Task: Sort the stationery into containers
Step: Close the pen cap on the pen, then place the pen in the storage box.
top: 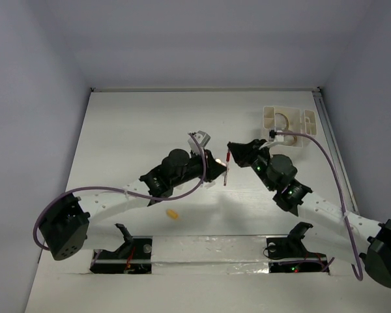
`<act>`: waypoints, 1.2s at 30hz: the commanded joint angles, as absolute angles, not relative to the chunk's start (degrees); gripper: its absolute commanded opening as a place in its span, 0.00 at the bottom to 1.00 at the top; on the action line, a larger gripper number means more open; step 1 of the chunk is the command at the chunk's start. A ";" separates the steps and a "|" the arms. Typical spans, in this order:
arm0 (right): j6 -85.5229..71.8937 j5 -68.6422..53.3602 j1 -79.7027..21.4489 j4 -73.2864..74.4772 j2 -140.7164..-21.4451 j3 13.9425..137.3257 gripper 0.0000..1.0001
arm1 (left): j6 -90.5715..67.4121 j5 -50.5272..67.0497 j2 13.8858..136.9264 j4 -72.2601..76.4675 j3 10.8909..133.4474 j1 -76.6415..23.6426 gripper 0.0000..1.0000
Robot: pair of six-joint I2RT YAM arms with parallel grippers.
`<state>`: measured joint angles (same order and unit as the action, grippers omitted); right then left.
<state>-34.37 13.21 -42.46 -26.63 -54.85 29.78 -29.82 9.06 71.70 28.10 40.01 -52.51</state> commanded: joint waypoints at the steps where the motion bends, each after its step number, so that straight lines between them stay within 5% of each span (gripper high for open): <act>1: -36.21 3.96 -45.52 -17.75 -56.86 25.40 0.00 | -27.16 3.60 67.41 41.40 48.42 -49.75 0.00; 15: -38.50 10.63 -47.55 -14.94 -54.58 24.69 0.00 | -27.60 5.36 61.88 37.89 47.11 -46.23 0.00; 23: -34.11 16.52 -47.55 -12.57 -58.18 33.21 0.00 | -33.65 11.86 57.31 34.80 32.36 -46.23 0.01; 29: -32.35 16.35 -46.49 -13.01 -60.55 38.32 0.00 | -36.82 14.58 53.70 37.34 23.03 -47.46 0.45; 36: -32.78 14.86 -46.49 -15.37 -61.35 39.55 0.00 | -38.93 20.03 64.31 47.10 23.81 -49.21 0.55</act>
<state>-33.63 14.72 -46.83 -12.14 -61.43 37.43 -37.28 16.16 60.73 38.63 22.11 -48.45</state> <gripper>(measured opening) 0.206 0.546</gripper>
